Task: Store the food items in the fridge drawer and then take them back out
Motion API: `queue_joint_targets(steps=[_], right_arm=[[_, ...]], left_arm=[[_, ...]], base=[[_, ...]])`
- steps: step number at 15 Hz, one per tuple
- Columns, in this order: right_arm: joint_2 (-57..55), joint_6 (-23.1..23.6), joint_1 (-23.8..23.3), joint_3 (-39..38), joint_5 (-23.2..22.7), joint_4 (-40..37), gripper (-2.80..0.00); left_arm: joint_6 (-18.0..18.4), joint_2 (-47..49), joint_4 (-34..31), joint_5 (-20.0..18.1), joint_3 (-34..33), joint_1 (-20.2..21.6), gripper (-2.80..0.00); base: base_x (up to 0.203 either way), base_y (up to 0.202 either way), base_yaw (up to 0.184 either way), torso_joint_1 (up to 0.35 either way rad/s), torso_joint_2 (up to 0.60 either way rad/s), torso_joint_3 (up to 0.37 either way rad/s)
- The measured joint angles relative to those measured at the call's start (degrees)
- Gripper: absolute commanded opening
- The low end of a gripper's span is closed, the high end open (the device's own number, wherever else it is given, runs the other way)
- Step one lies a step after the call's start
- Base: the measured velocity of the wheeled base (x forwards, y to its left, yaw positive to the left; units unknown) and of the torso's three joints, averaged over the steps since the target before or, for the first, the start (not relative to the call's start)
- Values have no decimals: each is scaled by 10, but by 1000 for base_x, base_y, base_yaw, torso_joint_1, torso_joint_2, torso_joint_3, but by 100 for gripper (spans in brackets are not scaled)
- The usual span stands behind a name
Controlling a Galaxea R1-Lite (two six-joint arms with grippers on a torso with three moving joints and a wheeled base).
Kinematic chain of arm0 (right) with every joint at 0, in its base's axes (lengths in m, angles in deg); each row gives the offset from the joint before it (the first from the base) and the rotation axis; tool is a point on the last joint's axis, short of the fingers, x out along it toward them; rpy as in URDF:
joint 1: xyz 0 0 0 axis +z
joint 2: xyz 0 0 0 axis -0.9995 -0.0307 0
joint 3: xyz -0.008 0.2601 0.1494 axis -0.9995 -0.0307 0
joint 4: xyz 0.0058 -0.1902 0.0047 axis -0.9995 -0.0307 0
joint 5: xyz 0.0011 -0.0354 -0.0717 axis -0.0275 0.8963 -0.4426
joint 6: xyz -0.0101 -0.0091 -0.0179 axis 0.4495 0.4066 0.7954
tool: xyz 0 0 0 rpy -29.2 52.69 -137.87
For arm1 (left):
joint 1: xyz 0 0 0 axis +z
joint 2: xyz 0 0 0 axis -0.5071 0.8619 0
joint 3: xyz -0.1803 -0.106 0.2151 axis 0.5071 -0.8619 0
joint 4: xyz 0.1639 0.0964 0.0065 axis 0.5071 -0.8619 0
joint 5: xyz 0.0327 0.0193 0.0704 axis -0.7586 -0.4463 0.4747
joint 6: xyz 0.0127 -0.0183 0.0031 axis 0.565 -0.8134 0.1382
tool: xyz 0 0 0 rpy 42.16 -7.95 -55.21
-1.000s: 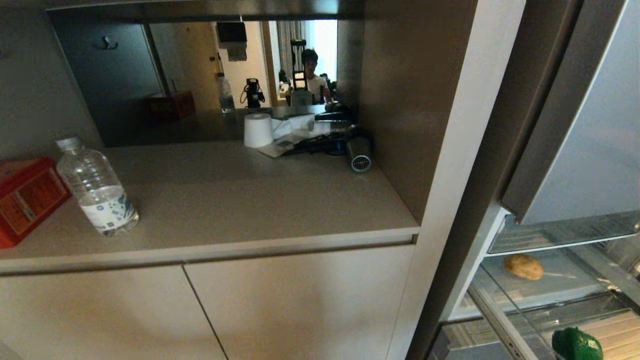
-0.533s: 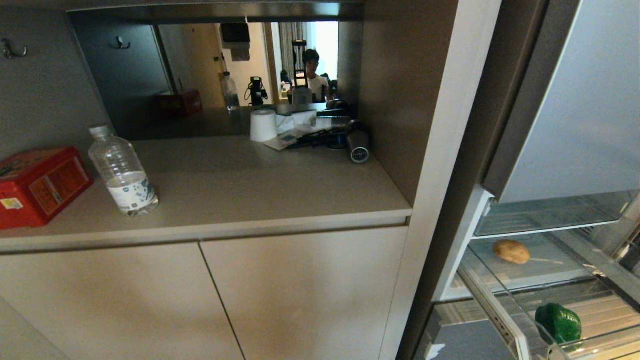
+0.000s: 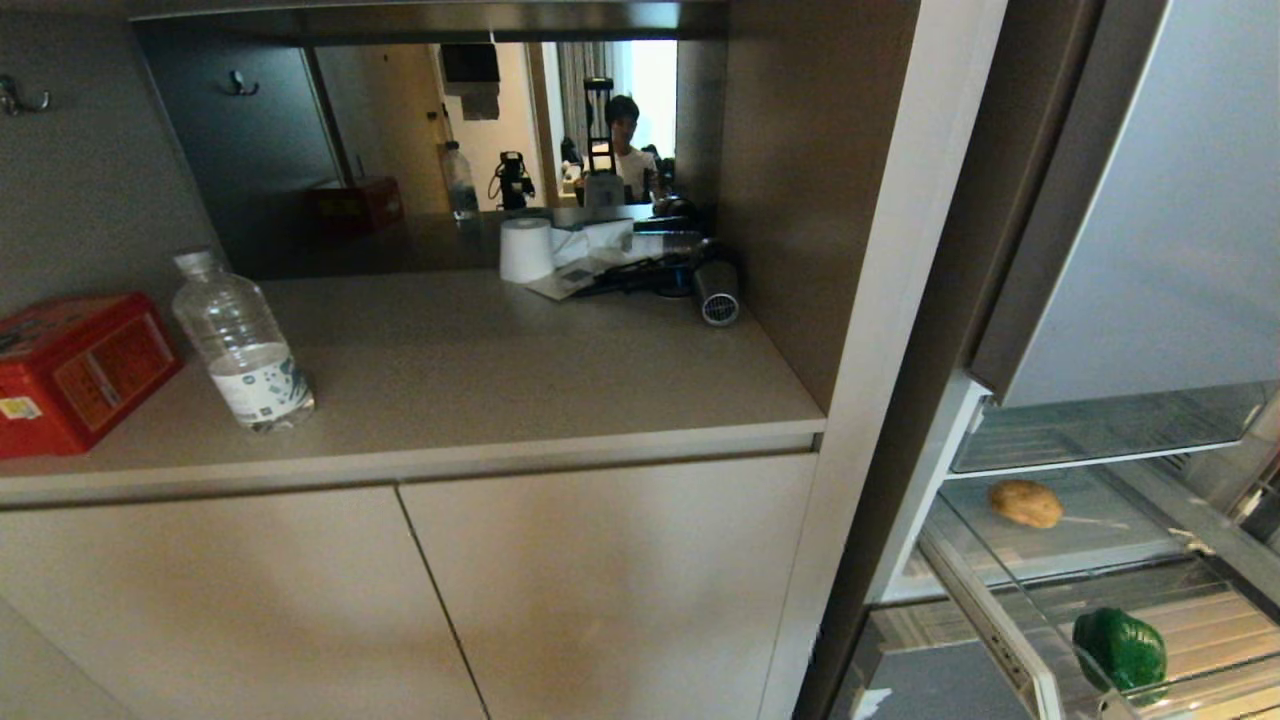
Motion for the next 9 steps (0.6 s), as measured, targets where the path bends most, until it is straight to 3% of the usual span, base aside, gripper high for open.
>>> queue_joint_targets(steps=[3, 9], right_arm=[[0, 0, 0, 0, 0, 0, -280], [0, -1, 0, 0, 1, 0, -280]], left_arm=[[0, 0, -1, 0, 0, 0, -280], [0, 0, 0, 0, 0, 0, -280]], base=[[3, 2, -61, -1, -3, -1], [1, 7, -176, 4, 3, 2]])
